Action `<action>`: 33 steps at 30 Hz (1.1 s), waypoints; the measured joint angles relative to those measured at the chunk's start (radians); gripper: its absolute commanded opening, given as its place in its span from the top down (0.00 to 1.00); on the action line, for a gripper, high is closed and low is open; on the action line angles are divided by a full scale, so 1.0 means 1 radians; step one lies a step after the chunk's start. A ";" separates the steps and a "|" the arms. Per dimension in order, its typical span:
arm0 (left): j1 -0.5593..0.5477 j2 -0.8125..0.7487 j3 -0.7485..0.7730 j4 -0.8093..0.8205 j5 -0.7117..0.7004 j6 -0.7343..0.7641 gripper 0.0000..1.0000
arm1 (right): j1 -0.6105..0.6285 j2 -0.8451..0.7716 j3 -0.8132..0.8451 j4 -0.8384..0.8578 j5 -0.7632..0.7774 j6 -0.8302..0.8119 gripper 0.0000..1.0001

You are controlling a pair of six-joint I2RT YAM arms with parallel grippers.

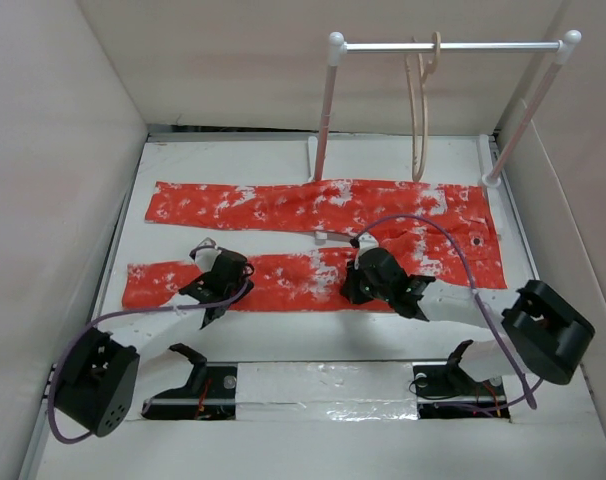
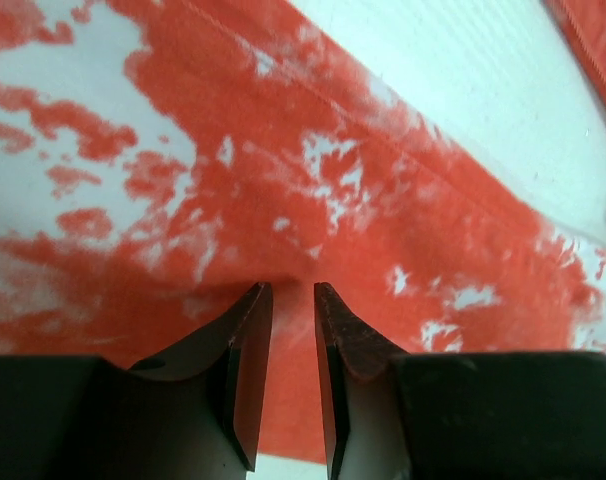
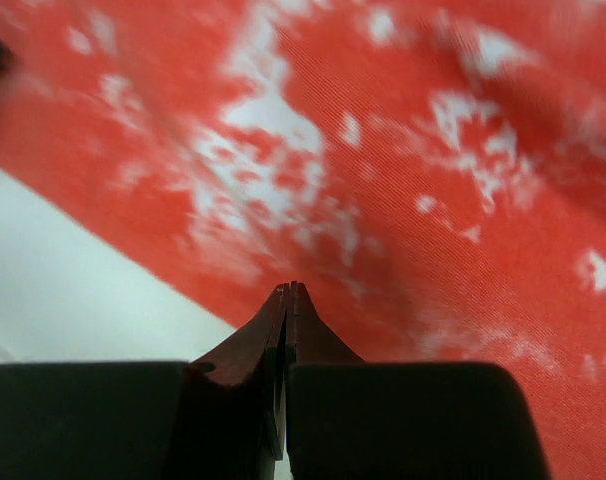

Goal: Place the trousers on the hanger
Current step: Flatten out the trousers at the center of the board.

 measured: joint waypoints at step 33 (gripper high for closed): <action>0.706 -0.246 0.117 -0.094 0.080 0.040 0.52 | -0.050 -0.198 0.114 -0.032 -0.026 -0.172 1.00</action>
